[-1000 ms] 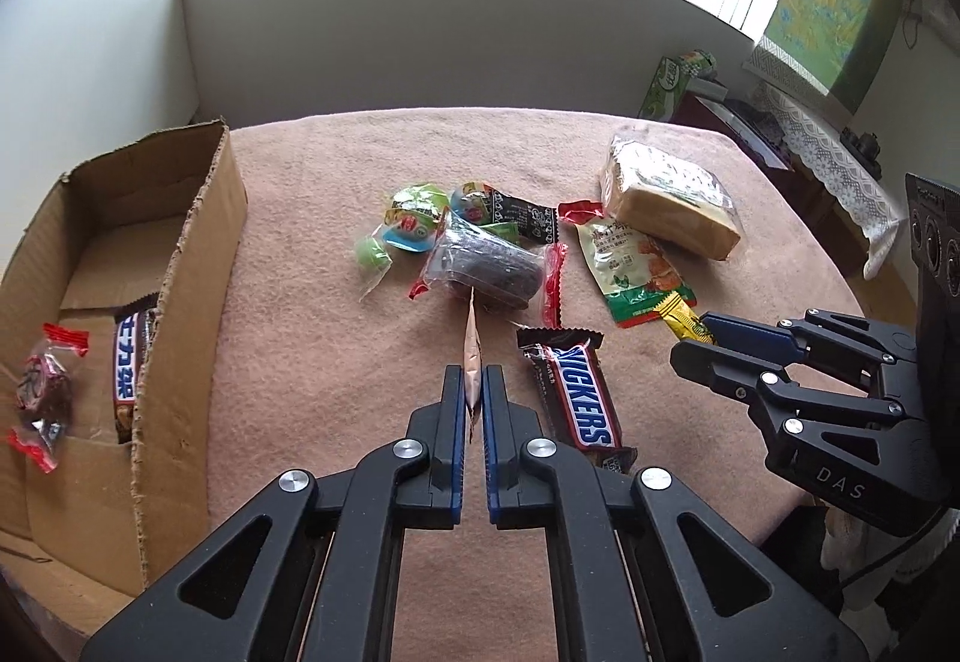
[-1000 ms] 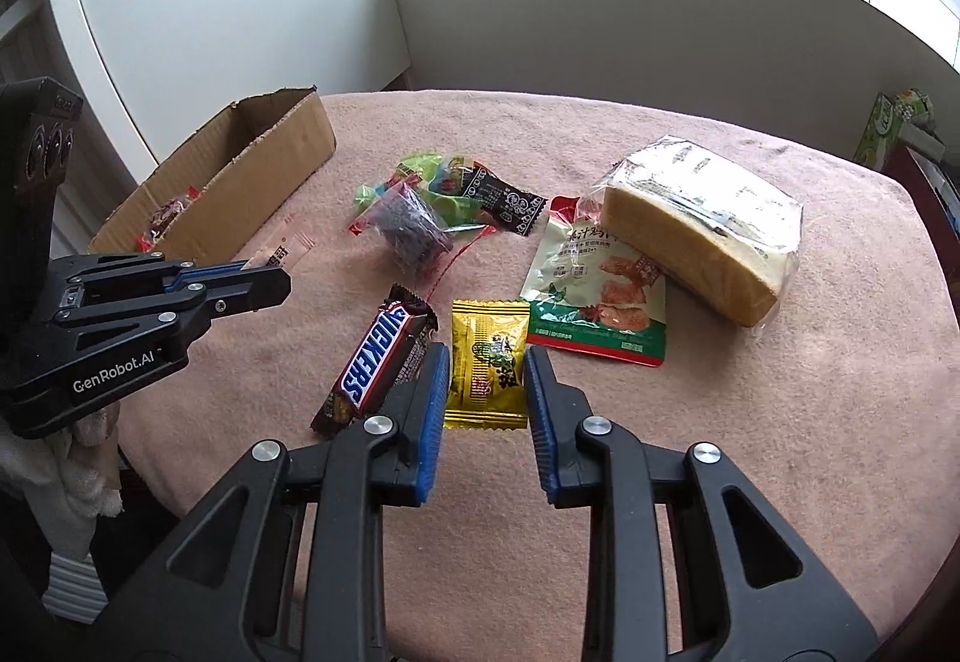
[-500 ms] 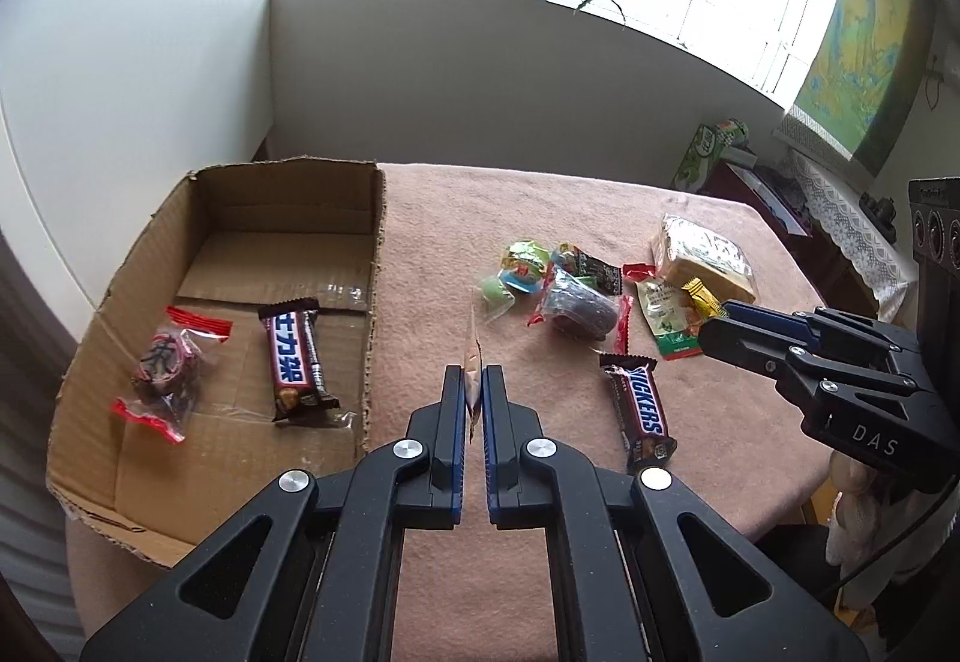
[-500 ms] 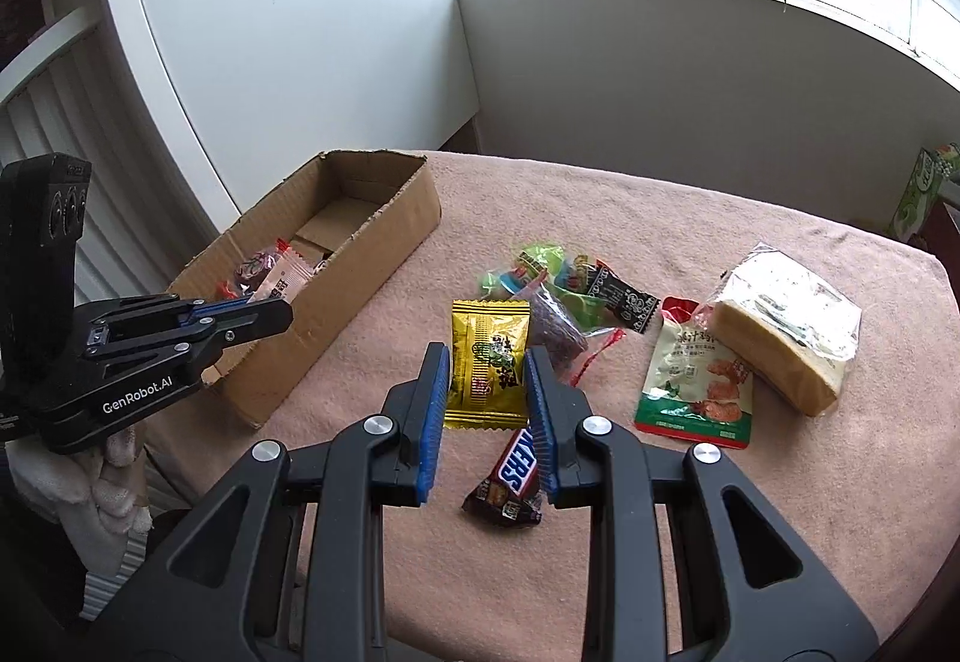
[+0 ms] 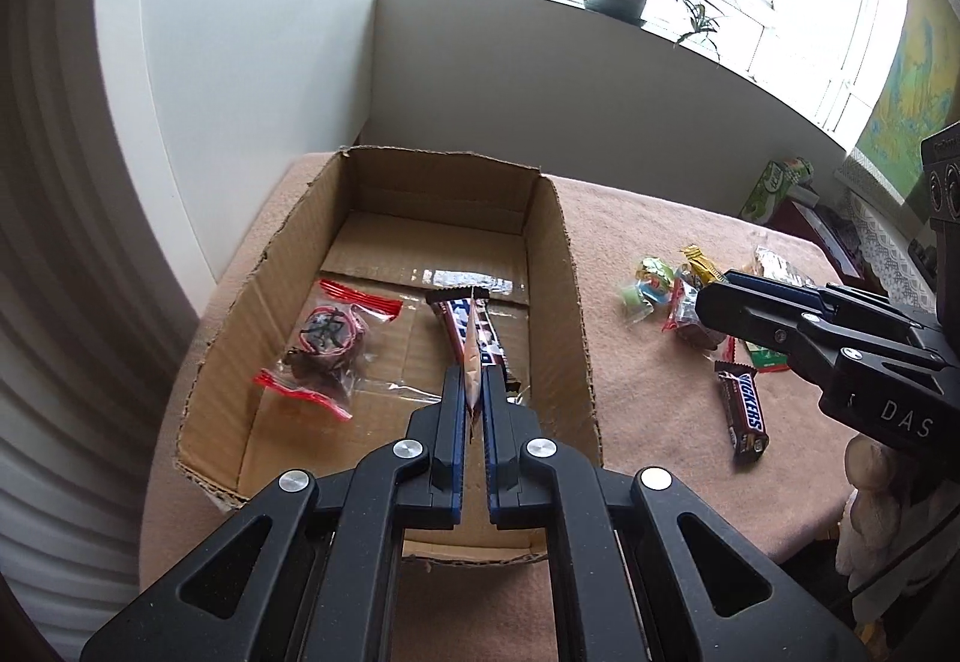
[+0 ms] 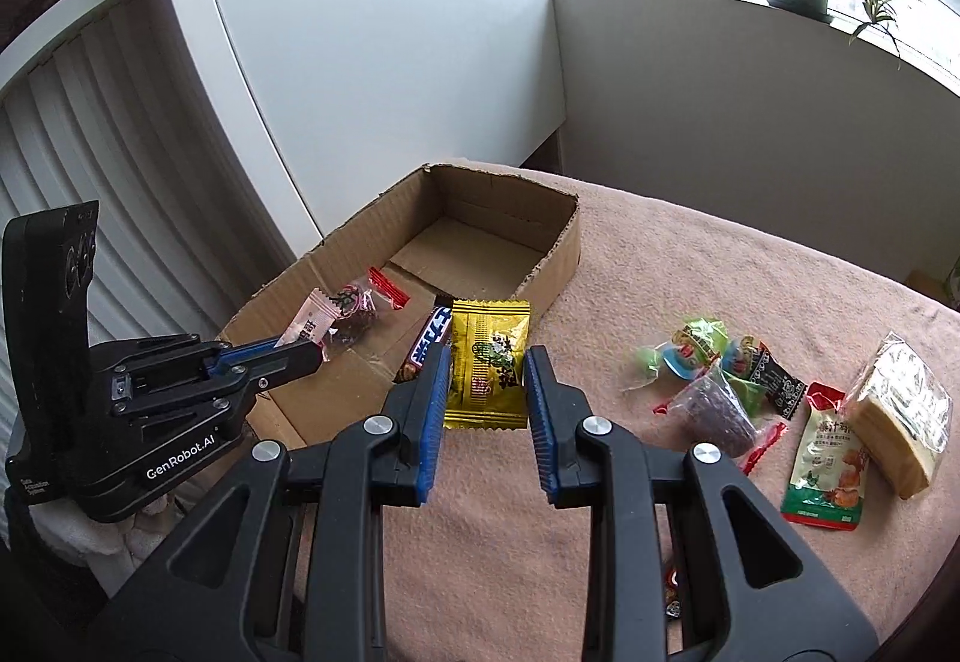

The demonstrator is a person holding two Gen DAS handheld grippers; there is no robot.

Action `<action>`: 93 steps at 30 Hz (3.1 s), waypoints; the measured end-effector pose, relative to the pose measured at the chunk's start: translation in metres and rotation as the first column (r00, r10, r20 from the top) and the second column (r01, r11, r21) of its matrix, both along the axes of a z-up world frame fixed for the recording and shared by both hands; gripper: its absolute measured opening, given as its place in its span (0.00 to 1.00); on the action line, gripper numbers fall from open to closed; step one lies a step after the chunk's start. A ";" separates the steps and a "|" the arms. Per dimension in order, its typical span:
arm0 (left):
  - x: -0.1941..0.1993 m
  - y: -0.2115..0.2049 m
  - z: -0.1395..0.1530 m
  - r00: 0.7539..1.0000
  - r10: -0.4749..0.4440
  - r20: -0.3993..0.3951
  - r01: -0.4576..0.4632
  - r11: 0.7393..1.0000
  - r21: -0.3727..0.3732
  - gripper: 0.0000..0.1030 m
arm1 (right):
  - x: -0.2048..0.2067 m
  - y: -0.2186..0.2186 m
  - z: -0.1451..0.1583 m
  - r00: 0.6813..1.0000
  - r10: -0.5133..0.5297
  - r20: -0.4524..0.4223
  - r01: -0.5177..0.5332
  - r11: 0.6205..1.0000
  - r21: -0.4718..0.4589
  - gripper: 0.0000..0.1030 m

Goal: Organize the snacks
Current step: 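Carry both candies into the cardboard box and open both tools, then move both open tools back toward the remaining snacks on the table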

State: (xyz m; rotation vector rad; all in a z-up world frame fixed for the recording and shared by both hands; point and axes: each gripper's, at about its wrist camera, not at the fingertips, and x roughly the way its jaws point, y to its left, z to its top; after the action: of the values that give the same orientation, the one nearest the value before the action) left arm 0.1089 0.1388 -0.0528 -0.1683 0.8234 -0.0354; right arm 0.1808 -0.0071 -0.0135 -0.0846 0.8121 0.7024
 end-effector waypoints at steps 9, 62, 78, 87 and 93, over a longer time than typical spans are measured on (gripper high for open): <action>-0.002 0.031 -0.006 0.998 0.067 -0.016 -0.067 0.998 0.010 0.04 | 0.001 0.040 -0.009 0.998 0.054 -0.019 -0.055 0.998 -0.018 0.26; 0.024 -0.118 -0.010 0.990 -0.130 -0.047 0.124 0.986 -0.115 0.64 | -0.011 -0.183 -0.067 0.953 -0.275 -0.125 0.273 0.961 -0.033 0.91; 0.111 -0.172 -0.049 0.968 -0.116 -0.223 0.066 0.973 -0.219 0.64 | -0.028 -0.187 -0.073 0.948 -0.294 -0.123 0.292 0.956 -0.029 0.91; 0.110 -0.171 -0.058 0.970 -0.096 -0.224 0.064 0.987 -0.145 0.60 | -0.019 -0.169 -0.081 0.952 -0.275 -0.135 0.271 0.961 -0.048 0.91; 0.105 -0.154 -0.060 0.968 -0.104 -0.226 0.077 0.989 -0.128 0.47 | -0.011 -0.145 -0.086 0.958 -0.257 -0.131 0.248 0.965 -0.083 0.91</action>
State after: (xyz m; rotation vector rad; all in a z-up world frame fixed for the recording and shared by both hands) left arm 0.2144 -0.0150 -0.1131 -0.2500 1.0638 -0.1532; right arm 0.1695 -0.1523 -0.0998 0.0104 0.9622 0.4432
